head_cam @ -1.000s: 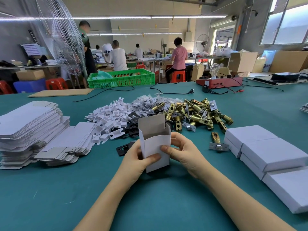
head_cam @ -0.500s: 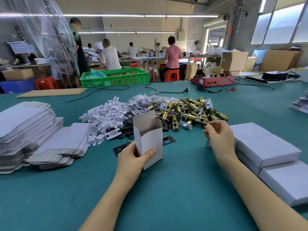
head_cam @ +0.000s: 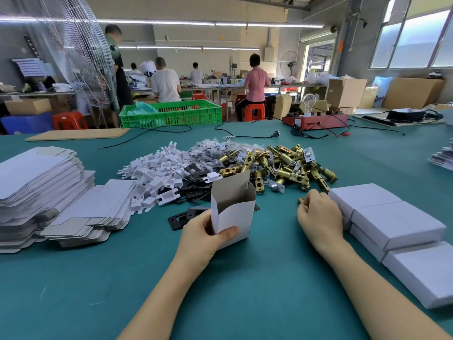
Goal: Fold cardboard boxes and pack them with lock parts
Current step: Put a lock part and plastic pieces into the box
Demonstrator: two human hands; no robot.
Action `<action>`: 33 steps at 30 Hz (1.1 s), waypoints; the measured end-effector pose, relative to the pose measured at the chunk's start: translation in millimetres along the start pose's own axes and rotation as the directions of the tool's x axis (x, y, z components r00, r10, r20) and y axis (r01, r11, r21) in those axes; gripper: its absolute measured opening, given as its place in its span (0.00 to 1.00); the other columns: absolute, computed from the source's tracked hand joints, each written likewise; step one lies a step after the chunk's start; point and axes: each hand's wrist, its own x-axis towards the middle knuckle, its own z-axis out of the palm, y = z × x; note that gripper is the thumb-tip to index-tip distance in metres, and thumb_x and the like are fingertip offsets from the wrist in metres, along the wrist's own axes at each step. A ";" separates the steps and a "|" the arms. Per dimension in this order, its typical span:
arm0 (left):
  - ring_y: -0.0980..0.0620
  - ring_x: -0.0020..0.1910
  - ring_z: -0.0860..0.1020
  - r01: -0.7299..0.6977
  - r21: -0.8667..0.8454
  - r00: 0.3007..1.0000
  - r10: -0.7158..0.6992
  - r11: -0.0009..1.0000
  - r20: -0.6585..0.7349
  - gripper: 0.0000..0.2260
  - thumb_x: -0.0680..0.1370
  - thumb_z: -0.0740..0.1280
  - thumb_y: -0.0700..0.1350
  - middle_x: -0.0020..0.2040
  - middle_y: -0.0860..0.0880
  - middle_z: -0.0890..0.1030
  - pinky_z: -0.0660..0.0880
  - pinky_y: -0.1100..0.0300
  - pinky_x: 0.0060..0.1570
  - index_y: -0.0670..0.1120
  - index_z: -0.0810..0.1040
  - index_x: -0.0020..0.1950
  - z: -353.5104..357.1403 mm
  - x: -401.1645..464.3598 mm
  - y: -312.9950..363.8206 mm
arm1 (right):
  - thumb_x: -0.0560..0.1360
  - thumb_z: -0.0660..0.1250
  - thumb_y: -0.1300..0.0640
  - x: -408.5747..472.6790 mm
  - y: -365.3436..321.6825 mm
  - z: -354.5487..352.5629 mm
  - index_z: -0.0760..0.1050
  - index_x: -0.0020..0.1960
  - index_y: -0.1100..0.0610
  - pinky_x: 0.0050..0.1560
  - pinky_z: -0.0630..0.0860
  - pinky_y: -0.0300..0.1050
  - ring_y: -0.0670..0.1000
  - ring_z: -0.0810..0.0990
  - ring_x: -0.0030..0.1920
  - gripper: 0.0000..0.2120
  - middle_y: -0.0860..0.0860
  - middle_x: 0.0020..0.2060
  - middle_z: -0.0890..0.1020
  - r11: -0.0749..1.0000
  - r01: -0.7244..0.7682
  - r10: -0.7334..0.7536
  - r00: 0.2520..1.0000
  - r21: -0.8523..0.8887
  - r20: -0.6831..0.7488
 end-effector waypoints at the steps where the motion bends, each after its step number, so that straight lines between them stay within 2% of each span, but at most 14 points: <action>1: 0.64 0.43 0.81 -0.009 0.011 1.000 0.009 1.000 0.003 0.15 0.70 0.78 0.39 0.45 0.61 0.85 0.73 0.74 0.39 0.57 0.82 0.47 0.3 -0.5 0.4 | 0.74 0.63 0.64 -0.7 -2.7 -0.2 0.72 0.48 0.63 0.38 0.61 0.46 0.58 0.70 0.40 0.04 0.60 0.47 0.75 0.996 -0.020 0.021 1.000 0.082 -0.002; 4: 0.63 0.44 0.82 -0.070 0.037 0.998 0.070 0.997 0.002 0.16 0.70 0.78 0.39 0.45 0.61 0.85 0.74 0.72 0.41 0.60 0.82 0.46 0.9 -3.0 1.3 | 0.74 0.66 0.61 -4.7 -12.7 -0.9 0.72 0.56 0.61 0.39 0.65 0.45 0.57 0.71 0.43 0.12 0.58 0.52 0.71 0.986 -0.023 0.008 0.996 0.167 0.091; 8: 0.59 0.47 0.82 -0.177 0.115 0.983 0.181 0.978 -0.028 0.19 0.70 0.78 0.41 0.46 0.61 0.85 0.77 0.68 0.47 0.66 0.82 0.45 2.1 -6.7 3.1 | 0.76 0.64 0.43 -8.8 -22.7 -3.3 0.70 0.60 0.55 0.51 0.70 0.48 0.57 0.73 0.57 0.19 0.53 0.55 0.75 0.976 0.106 -0.052 0.960 -0.188 0.274; 12: 0.62 0.47 0.81 -0.193 0.133 0.980 0.199 0.972 -0.032 0.22 0.70 0.78 0.40 0.46 0.64 0.84 0.76 0.70 0.47 0.71 0.81 0.45 1.9 -7.6 4.2 | 0.77 0.61 0.51 -6.6 -25.3 -6.4 0.68 0.58 0.55 0.46 0.65 0.48 0.57 0.74 0.55 0.12 0.52 0.52 0.78 0.968 0.072 -0.010 0.968 -0.240 0.250; 15: 0.64 0.46 0.81 -0.161 0.133 0.985 0.168 0.978 -0.047 0.18 0.69 0.78 0.41 0.46 0.65 0.84 0.76 0.71 0.45 0.65 0.82 0.44 2.6 -6.3 4.3 | 0.76 0.63 0.56 -1.9 -18.9 -8.4 0.70 0.60 0.56 0.46 0.70 0.48 0.58 0.76 0.53 0.13 0.53 0.51 0.80 0.996 0.007 0.013 0.972 -0.085 0.235; 17: 0.66 0.45 0.80 -0.093 0.119 0.991 0.103 0.989 -0.084 0.16 0.69 0.79 0.42 0.45 0.67 0.83 0.75 0.72 0.42 0.62 0.80 0.46 2.2 -4.4 4.2 | 0.75 0.66 0.57 -1.7 -15.4 -8.7 0.71 0.61 0.58 0.45 0.72 0.48 0.58 0.77 0.49 0.16 0.54 0.49 0.81 0.995 -0.014 0.002 0.992 0.096 0.129; 20: 0.67 0.44 0.80 -0.029 0.065 0.994 0.036 0.997 -0.102 0.14 0.70 0.78 0.43 0.44 0.67 0.83 0.75 0.73 0.38 0.60 0.79 0.48 0.0 -2.4 2.5 | 0.73 0.70 0.57 -1.3 -15.4 -11.2 0.71 0.63 0.58 0.40 0.71 0.43 0.52 0.77 0.43 0.19 0.50 0.43 0.80 0.903 -0.054 0.074 0.997 0.427 -0.029; 22: 0.66 0.43 0.80 -0.028 0.079 0.994 0.036 0.996 -0.102 0.14 0.70 0.78 0.44 0.43 0.67 0.83 0.75 0.73 0.38 0.60 0.79 0.47 0.0 -2.8 2.2 | 0.71 0.72 0.57 0.7 -18.5 -15.1 0.73 0.59 0.53 0.40 0.72 0.37 0.49 0.78 0.42 0.17 0.49 0.41 0.79 0.725 -0.159 0.186 0.982 0.670 0.032; 23: 0.67 0.43 0.80 -0.030 0.094 0.994 0.040 0.995 -0.100 0.14 0.70 0.78 0.44 0.43 0.67 0.83 0.74 0.74 0.38 0.60 0.79 0.46 0.4 -3.3 2.2 | 0.71 0.73 0.59 2.0 -20.6 -17.6 0.74 0.55 0.52 0.42 0.75 0.39 0.50 0.79 0.41 0.14 0.51 0.41 0.79 0.564 -0.231 0.230 0.966 0.793 0.117; 25: 0.67 0.43 0.80 -0.024 0.105 0.994 0.035 0.994 -0.103 0.13 0.70 0.78 0.44 0.43 0.67 0.82 0.74 0.74 0.37 0.60 0.80 0.47 0.7 -3.0 1.5 | 0.73 0.71 0.64 2.5 -25.3 -24.8 0.75 0.48 0.54 0.43 0.80 0.46 0.53 0.82 0.40 0.08 0.57 0.43 0.81 0.142 -0.382 0.244 0.908 0.913 0.341; 27: 0.65 0.43 0.81 -0.011 0.098 0.993 0.023 0.995 -0.119 0.12 0.70 0.77 0.45 0.43 0.66 0.83 0.75 0.73 0.37 0.59 0.80 0.47 -0.4 -1.9 -0.1 | 0.74 0.70 0.65 1.5 -29.0 -32.1 0.75 0.45 0.58 0.40 0.82 0.47 0.54 0.83 0.38 0.05 0.59 0.42 0.82 -0.237 -0.490 0.144 0.836 0.839 0.529; 29: 0.64 0.43 0.81 -0.010 0.102 0.993 0.022 0.995 -0.120 0.12 0.70 0.77 0.45 0.43 0.65 0.83 0.75 0.72 0.38 0.60 0.80 0.47 -1.0 -1.8 -1.2 | 0.71 0.71 0.63 -1.3 -33.9 -39.0 0.75 0.46 0.61 0.39 0.82 0.47 0.54 0.85 0.39 0.06 0.59 0.39 0.83 -0.532 -0.537 0.015 0.767 0.655 0.641; 31: 0.65 0.43 0.80 -0.019 0.133 0.994 0.033 0.991 -0.100 0.13 0.70 0.78 0.45 0.44 0.66 0.83 0.76 0.72 0.39 0.61 0.80 0.47 0.1 -2.1 -1.1 | 0.67 0.73 0.63 -5.8 -41.2 -46.5 0.77 0.44 0.63 0.39 0.83 0.47 0.55 0.85 0.40 0.08 0.60 0.38 0.83 -0.651 -0.543 -0.083 0.745 0.530 0.662; 33: 0.65 0.43 0.80 -0.031 0.165 0.996 0.045 0.986 -0.081 0.13 0.71 0.78 0.44 0.43 0.65 0.83 0.75 0.72 0.40 0.61 0.80 0.47 1.5 -2.1 -1.0 | 0.66 0.72 0.62 -9.5 -48.8 -53.3 0.80 0.39 0.64 0.39 0.83 0.47 0.54 0.85 0.40 0.05 0.60 0.39 0.83 -0.622 -0.569 -0.139 0.757 0.538 0.639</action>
